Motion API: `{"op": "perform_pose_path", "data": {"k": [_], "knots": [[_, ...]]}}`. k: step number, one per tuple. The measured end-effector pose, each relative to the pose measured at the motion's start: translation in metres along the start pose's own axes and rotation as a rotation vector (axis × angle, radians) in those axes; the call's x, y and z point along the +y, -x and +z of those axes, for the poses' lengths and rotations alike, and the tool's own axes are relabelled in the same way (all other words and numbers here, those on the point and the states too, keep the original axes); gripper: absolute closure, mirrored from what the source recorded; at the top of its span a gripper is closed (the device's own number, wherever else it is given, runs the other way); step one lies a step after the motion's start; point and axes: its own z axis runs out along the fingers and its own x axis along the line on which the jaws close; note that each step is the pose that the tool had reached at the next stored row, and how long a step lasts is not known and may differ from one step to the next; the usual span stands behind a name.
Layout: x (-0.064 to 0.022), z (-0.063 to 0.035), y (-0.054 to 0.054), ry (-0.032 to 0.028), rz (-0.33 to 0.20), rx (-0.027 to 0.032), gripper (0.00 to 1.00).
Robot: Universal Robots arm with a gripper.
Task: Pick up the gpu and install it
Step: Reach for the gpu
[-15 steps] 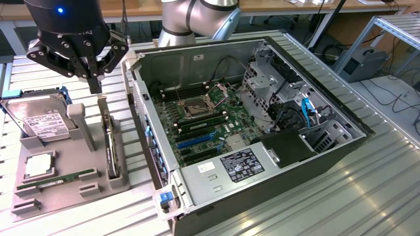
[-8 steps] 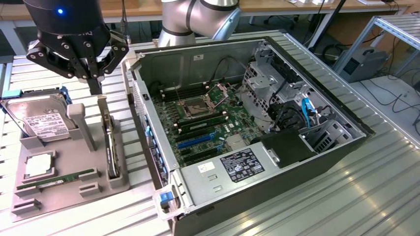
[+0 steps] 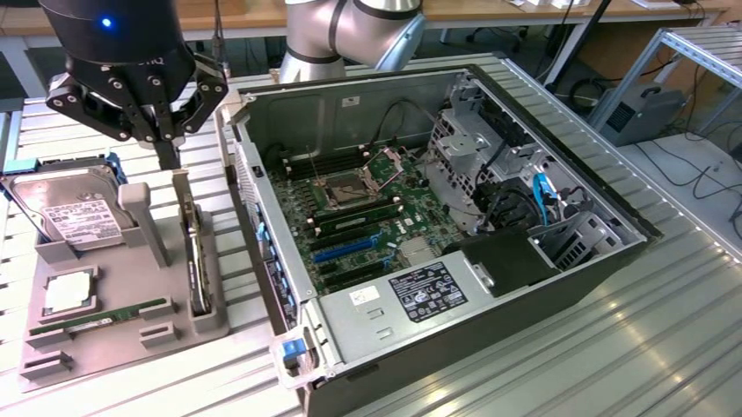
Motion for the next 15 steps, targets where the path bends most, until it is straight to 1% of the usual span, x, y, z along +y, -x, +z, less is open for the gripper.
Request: {"op": "perform_pose_path", "data": {"k": [15], "knots": [[-0.0054, -0.0002, 0.0000, -0.0010, 0.000, 0.0000, 0.89]]}}
